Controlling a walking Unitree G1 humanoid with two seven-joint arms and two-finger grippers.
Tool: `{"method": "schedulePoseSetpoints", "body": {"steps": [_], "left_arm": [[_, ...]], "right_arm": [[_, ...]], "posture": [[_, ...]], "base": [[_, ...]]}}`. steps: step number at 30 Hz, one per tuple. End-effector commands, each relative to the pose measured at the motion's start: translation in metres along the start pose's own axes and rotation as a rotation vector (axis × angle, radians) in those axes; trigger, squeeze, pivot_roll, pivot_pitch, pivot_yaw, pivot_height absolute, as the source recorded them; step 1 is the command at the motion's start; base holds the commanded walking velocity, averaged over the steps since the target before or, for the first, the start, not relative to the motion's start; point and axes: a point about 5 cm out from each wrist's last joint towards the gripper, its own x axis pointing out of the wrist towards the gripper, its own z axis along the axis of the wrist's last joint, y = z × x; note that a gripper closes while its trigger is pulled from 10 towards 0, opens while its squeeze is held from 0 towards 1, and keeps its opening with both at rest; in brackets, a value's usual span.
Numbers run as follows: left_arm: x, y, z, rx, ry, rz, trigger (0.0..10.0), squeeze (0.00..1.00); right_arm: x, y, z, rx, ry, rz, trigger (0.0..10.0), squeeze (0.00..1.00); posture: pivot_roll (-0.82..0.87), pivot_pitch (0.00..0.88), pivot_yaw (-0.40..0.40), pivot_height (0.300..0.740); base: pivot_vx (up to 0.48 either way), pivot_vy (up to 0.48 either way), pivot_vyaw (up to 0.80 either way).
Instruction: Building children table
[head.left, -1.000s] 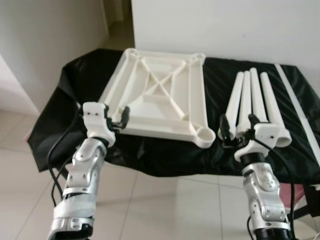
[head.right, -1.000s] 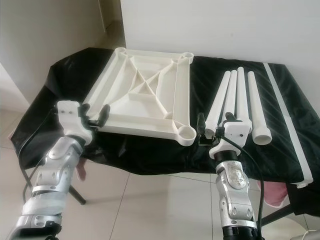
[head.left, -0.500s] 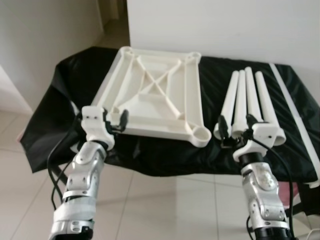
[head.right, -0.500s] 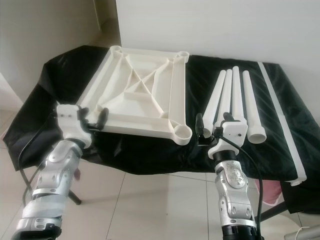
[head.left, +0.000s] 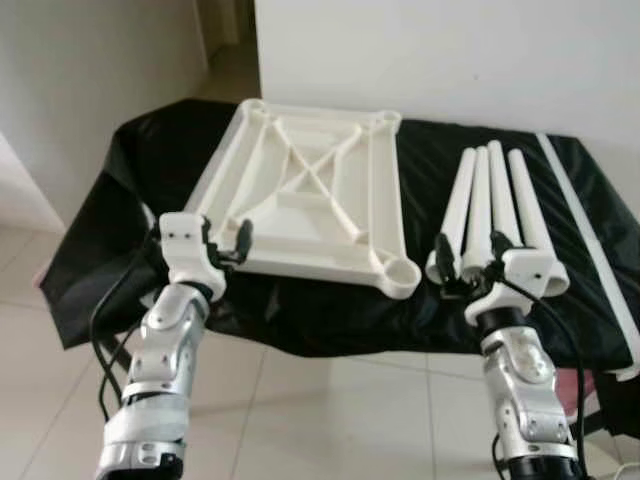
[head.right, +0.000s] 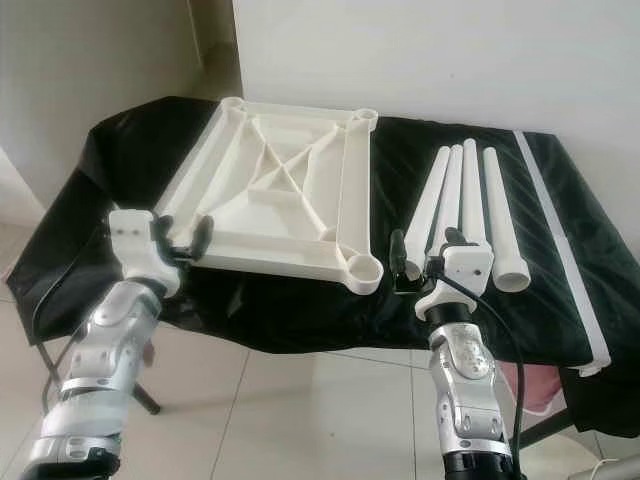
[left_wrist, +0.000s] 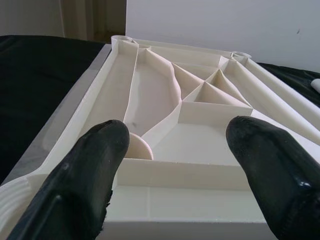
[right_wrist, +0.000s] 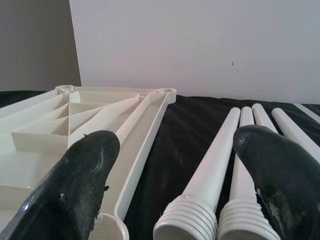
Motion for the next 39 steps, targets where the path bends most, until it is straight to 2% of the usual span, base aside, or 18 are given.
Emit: {"method": "schedulePoseSetpoints", "body": {"steps": [1, 13, 39], "left_arm": [[0.0005, 0.0006, 0.003, 0.003, -0.013, 0.017, 10.0, 0.0], [-0.0012, 0.002, 0.0032, 0.0, -0.016, 0.029, 10.0, 0.0], [-0.0022, 0.0025, 0.0058, -0.011, -0.029, 0.039, 10.0, 0.0]], "right_arm": [[-0.0001, -0.0032, -0.0008, -0.005, 0.0, -0.003, 10.0, 0.0], [-0.0005, -0.0044, -0.0005, -0.008, 0.002, 0.0, 10.0, 0.0], [-0.0001, -0.0059, 0.0004, -0.012, -0.001, -0.006, 10.0, 0.0]], "posture": [[-0.03, 0.0, -0.03, 0.74], [-0.03, 0.0, -0.039, 0.74], [-0.03, 0.0, -0.044, 0.74]], "base": [[0.0, 0.0, 0.0], [0.0, 0.0, 0.0], [0.275, 0.0, 0.0]]}}
